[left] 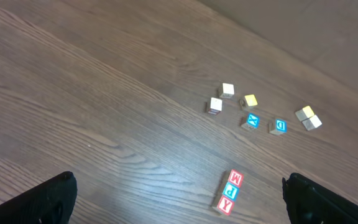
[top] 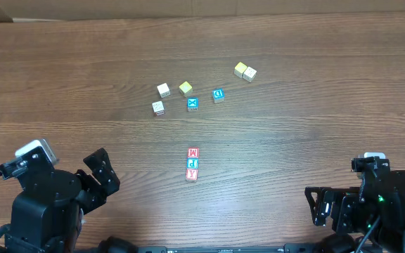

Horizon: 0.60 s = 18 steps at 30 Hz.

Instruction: Flip 3 blocks

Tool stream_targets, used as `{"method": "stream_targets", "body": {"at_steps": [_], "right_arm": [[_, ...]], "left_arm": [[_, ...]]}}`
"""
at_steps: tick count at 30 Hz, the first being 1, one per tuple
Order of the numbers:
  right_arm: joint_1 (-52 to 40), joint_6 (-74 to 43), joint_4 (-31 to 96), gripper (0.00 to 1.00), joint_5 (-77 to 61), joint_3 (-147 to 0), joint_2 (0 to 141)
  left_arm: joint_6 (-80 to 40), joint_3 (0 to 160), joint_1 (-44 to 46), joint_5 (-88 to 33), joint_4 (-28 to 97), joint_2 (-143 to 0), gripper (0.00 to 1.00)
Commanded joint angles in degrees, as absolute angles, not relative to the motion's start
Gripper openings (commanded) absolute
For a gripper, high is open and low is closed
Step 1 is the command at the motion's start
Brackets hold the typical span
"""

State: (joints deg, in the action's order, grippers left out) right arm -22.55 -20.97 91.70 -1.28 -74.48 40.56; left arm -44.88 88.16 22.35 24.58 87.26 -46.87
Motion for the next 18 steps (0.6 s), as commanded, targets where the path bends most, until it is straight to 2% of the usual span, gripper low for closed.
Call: {"method": "stream_targets", "body": {"at_steps": [1, 11, 18], "right_arm": [[-22.81, -21.19, 91.44, 1.00, -1.61, -75.48, 40.56], [-22.81, -21.19, 91.83, 1.00, -1.63, -75.46, 40.56], [-22.85, -20.56, 92.88, 1.00, 3.79, -75.46, 40.56]], "left_arm": [[-45.01, 89.14, 21.98, 23.94, 87.20, -46.74, 1.00], [-45.01, 89.14, 21.98, 23.94, 87.18, -46.74, 1.00], [-45.01, 89.14, 21.98, 23.94, 87.20, -46.74, 1.00]]}}
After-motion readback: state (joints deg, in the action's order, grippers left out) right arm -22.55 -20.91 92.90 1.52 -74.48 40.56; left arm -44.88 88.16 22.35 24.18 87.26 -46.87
